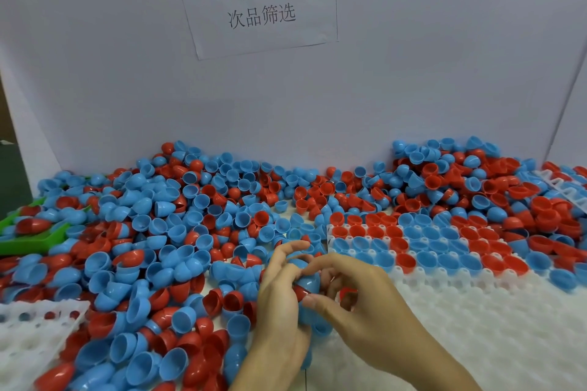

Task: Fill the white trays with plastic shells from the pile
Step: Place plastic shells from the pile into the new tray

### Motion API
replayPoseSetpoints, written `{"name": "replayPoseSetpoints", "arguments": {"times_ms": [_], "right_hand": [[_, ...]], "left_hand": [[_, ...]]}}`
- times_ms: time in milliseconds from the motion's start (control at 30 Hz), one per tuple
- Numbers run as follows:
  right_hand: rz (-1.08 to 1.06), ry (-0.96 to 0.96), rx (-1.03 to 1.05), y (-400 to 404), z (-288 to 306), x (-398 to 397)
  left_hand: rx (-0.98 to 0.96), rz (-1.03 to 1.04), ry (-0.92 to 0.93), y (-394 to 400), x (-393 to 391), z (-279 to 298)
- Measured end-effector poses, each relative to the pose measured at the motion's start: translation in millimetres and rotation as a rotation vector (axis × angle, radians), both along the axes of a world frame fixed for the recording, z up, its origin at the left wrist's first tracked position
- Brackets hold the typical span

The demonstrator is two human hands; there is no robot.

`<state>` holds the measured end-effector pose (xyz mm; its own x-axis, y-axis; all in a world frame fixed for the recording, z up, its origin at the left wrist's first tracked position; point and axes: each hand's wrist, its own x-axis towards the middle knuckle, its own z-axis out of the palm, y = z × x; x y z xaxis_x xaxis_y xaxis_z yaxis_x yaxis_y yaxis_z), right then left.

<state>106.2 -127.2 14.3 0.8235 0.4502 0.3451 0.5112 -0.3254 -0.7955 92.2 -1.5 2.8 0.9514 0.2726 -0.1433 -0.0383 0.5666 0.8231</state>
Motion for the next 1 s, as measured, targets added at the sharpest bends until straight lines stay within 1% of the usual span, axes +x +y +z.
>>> {"name": "replayPoseSetpoints", "arguments": {"times_ms": [200,333,467,567,700,867,1000], "right_hand": [[-0.09,0.133,0.102,-0.4,-0.1,2.4],[-0.148,0.136,0.185,-1.1,0.8,3.3],[-0.165,0.129,0.173,1.1,-0.6,4.2],[-0.194,0.119,0.192,1.0,0.8,3.8],[-0.24,0.135,0.206,-2.6,0.2,6.1],[-0.248,0.159,0.212,-3.7,0.9,7.2],[-0.341,0.141,0.231,-7.6,1.4,9.3]], "left_hand": [[0.01,0.014,0.012,-3.8,2.1,-0.9],[0.015,0.003,-0.002,-6.8,2.2,-1.0],[0.008,-0.031,-0.063,-9.4,1.8,-2.6],[0.063,-0.045,-0.094,-9.2,2.7,-4.0],[0.091,-0.079,-0.099,-7.1,3.8,-6.9],[0.116,-0.061,-0.09,-4.4,5.0,-7.8],[0.14,-0.044,-0.067,-2.1,4.6,-7.2]]}}
